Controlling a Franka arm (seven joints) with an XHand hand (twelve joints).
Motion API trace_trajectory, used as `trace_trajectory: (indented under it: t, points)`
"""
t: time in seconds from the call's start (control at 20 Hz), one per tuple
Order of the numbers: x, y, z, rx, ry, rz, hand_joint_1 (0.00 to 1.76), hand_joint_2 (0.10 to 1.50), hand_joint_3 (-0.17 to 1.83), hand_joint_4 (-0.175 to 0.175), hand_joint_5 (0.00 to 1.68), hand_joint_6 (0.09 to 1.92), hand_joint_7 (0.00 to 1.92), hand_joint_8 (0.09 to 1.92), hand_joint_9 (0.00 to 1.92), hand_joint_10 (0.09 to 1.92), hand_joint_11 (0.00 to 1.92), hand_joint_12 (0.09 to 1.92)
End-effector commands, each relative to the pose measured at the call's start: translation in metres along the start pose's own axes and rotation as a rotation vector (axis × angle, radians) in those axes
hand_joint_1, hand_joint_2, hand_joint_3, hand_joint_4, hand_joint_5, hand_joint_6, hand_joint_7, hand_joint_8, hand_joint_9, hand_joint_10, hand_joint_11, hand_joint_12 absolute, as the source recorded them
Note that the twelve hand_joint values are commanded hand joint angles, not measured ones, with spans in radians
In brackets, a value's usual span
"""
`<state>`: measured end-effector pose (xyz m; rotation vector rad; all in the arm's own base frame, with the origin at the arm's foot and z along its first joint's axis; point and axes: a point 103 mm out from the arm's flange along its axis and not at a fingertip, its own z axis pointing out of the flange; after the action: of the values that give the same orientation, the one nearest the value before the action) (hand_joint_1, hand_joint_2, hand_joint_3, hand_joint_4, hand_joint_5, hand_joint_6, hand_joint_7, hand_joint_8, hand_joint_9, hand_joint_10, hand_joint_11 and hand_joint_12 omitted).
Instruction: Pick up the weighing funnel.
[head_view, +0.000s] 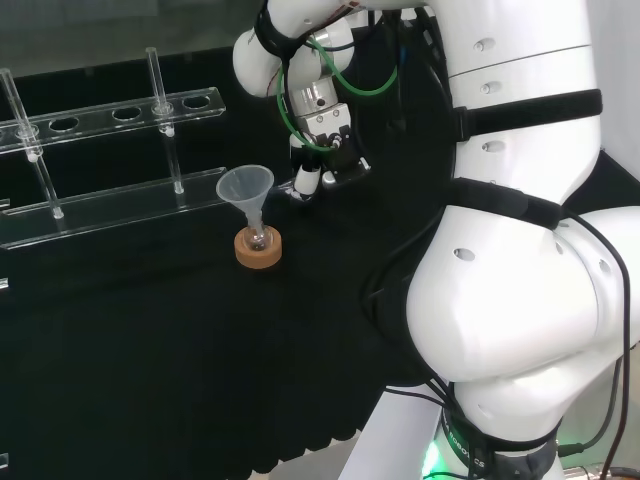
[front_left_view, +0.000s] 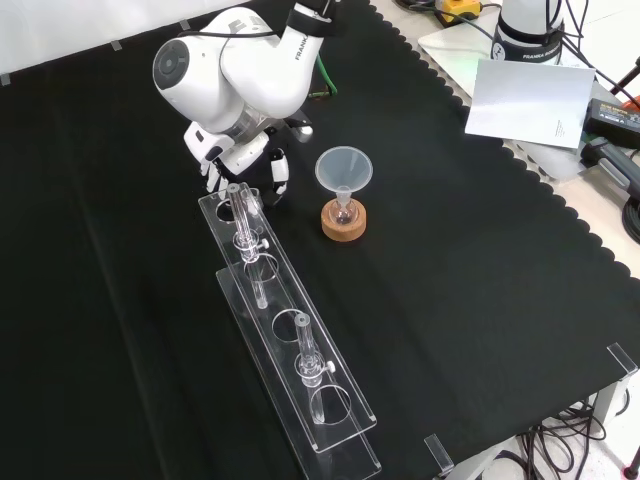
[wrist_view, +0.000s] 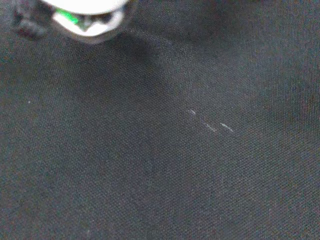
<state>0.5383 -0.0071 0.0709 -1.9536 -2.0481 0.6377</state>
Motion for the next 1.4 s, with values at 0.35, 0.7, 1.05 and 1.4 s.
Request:
trace_trajectory:
  t: [0.35, 0.7, 1.05, 1.4]
  points:
    - [-0.006, -0.012, -0.011, -0.099, 0.040, 0.012, 1.11, 0.67, 0.67, 0.175, 1.21, 0.79, 0.59, 0.63, 0.92, 0.43, 0.77, 1.12]
    - [-0.017, -0.021, -0.024, -0.113, 0.084, 0.020, 1.10, 0.69, 0.65, 0.175, 1.20, 0.80, 0.55, 0.65, 0.93, 0.39, 0.81, 1.08]
    - [-0.030, -0.037, -0.045, -0.147, 0.096, 0.029, 1.10, 0.69, 0.65, 0.175, 1.20, 0.80, 0.55, 0.65, 0.93, 0.39, 0.81, 1.08]
    - [-0.037, -0.061, -0.069, -0.131, 0.047, 0.051, 1.10, 0.69, 0.64, 0.175, 1.20, 0.80, 0.54, 0.65, 0.93, 0.38, 0.81, 1.07]
